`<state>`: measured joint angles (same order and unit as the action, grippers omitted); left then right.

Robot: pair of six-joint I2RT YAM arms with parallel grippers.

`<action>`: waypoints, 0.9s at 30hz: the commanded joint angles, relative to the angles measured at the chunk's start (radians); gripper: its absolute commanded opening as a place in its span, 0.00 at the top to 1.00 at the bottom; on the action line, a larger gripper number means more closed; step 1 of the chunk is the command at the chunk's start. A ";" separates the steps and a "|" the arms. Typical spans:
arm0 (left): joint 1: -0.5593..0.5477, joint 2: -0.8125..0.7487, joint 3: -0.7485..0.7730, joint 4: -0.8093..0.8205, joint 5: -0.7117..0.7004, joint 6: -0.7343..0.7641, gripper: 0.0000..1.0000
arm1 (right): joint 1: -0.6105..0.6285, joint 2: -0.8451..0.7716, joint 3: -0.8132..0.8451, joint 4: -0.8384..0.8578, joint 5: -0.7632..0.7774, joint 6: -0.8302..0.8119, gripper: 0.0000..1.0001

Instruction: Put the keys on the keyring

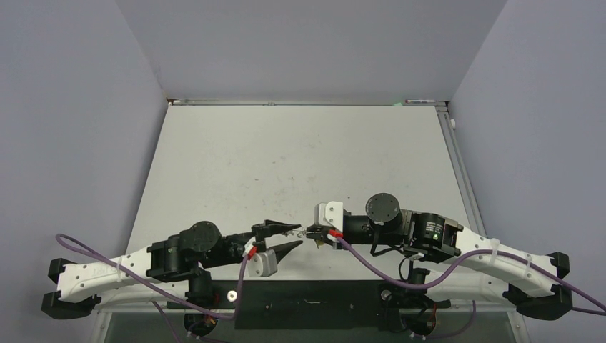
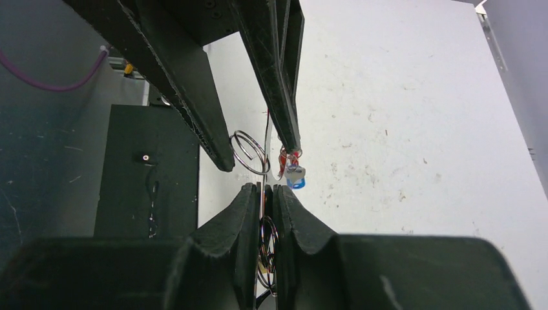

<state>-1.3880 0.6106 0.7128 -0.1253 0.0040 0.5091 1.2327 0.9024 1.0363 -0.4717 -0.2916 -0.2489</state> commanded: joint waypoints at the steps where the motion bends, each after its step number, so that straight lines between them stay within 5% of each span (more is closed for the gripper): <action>1: -0.006 0.008 -0.012 0.059 -0.049 -0.020 0.65 | 0.010 -0.025 0.021 0.083 0.071 -0.030 0.95; 27: -0.006 0.014 -0.063 0.168 -0.074 -0.040 0.76 | 0.026 -0.010 0.012 0.095 0.104 -0.027 0.95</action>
<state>-1.3880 0.6193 0.6514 -0.0006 -0.0792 0.4904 1.2514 0.8997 1.0359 -0.4870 -0.2234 -0.2733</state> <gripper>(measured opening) 0.259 0.112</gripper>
